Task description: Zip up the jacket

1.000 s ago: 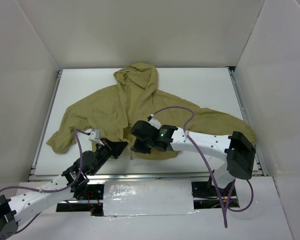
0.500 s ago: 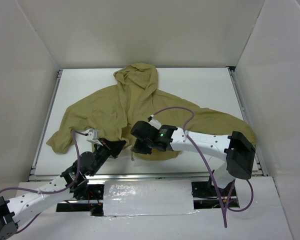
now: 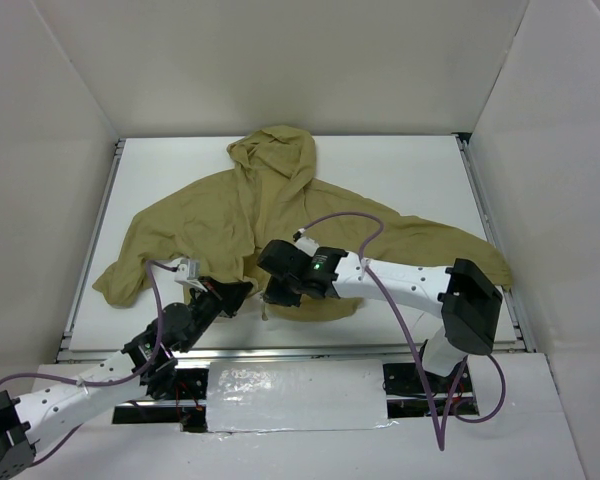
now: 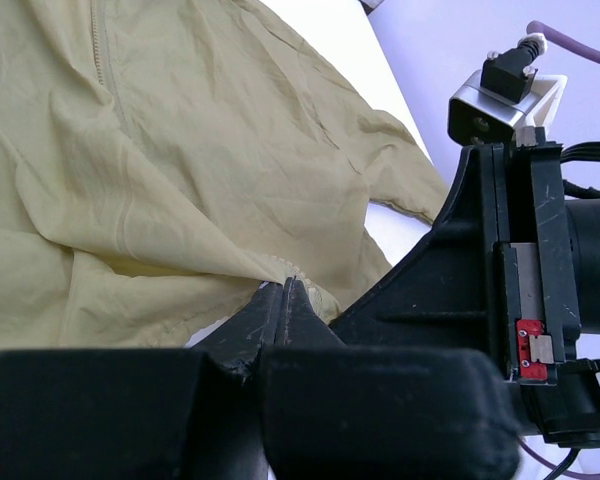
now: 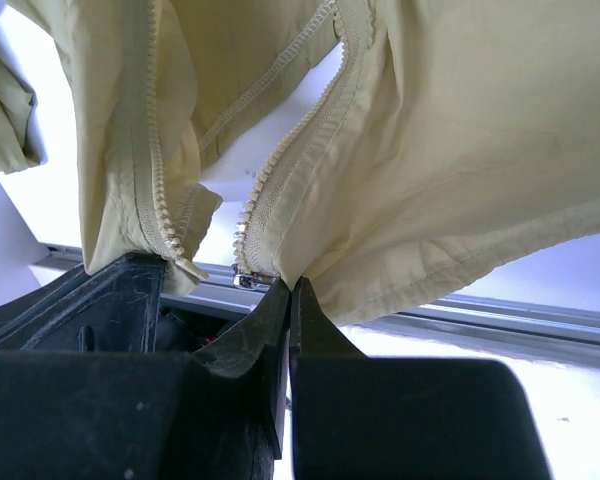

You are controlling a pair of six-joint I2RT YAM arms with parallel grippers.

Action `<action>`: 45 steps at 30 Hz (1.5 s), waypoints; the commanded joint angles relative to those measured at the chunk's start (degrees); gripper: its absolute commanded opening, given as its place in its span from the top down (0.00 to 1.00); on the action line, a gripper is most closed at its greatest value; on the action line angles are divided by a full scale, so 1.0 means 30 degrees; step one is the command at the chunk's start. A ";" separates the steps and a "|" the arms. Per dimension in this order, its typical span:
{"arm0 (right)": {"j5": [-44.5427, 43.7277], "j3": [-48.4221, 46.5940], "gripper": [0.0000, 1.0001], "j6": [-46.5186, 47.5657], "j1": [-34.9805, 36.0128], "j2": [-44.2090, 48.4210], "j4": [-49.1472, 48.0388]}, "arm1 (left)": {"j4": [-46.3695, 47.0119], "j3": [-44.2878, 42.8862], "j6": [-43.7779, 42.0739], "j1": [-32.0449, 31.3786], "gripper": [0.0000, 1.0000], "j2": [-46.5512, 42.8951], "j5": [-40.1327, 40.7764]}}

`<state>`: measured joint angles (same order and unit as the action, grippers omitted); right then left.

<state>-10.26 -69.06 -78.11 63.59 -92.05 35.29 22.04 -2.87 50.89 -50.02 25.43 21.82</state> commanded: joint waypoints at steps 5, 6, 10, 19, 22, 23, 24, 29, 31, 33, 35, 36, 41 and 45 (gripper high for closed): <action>-0.0535 -0.0975 1.00 0.0195 -0.0221 0.0098 0.0425 | 0.0826 -0.0273 -0.0412 -0.0114 1.00 0.0107 0.0167; -0.0534 -0.1033 1.00 0.0166 -0.0221 0.0098 0.0483 | 0.0797 -0.0272 -0.0412 -0.0143 1.00 0.0165 0.0196; -0.0564 -0.1034 1.00 0.0166 -0.0250 0.0068 0.0396 | 0.0768 -0.0331 -0.0353 -0.0143 1.00 0.0342 0.0196; -0.0476 -0.1297 1.00 0.0313 -0.0367 -0.0137 0.0396 | 0.0797 -0.0273 -0.0324 -0.0143 1.00 0.0400 0.0196; -0.0447 -0.1297 1.00 0.0313 -0.0397 -0.0224 0.0366 | 0.0855 -0.0272 -0.0353 -0.0143 1.00 0.0371 0.0196; -0.0447 -0.1326 1.00 0.0342 -0.0397 -0.0254 0.0366 | 0.0914 -0.0272 -0.0382 -0.0172 1.00 0.0371 0.0167; -0.0389 -0.1327 1.00 0.0313 -0.0397 -0.0312 0.0366 | 0.0914 -0.0272 -0.0383 -0.0143 1.00 0.0371 0.0167; -0.0329 -0.1385 1.00 0.0254 -0.0455 -0.0342 0.0337 | 0.1060 -0.0214 -0.0412 -0.0172 1.00 0.0400 0.0108; -0.0271 -0.1444 1.00 0.0166 -0.0514 -0.0400 0.0366 | 0.1119 -0.0155 -0.0470 -0.0173 1.00 0.0371 0.0050; -0.0212 -0.1444 1.00 0.0108 -0.0572 -0.0342 0.0366 | 0.1207 -0.0097 -0.0499 -0.0172 1.00 0.0371 -0.0009; -0.0154 -0.1444 1.00 0.0079 -0.0631 -0.0313 0.0366 | 0.1265 -0.0038 -0.0500 -0.0143 1.00 0.0313 -0.0009; -0.0154 -0.1444 1.00 0.0078 -0.0631 -0.0284 0.0366 | 0.1266 -0.0009 -0.0500 -0.0172 1.00 0.0312 0.0020; 0.0022 -0.1473 1.00 0.0020 -0.0660 -0.0166 0.0308 | 0.1441 0.0079 -0.0587 -0.0231 1.00 0.0458 0.0049; 0.0227 -0.1415 1.00 0.0078 -0.0631 -0.0224 0.0103 | 0.1383 0.0021 -0.0441 -0.0231 1.00 0.0488 0.0225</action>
<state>-9.41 -70.89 -77.28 62.06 -92.97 35.68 22.39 -2.87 50.89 -50.35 26.63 21.82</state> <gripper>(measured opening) 0.011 0.037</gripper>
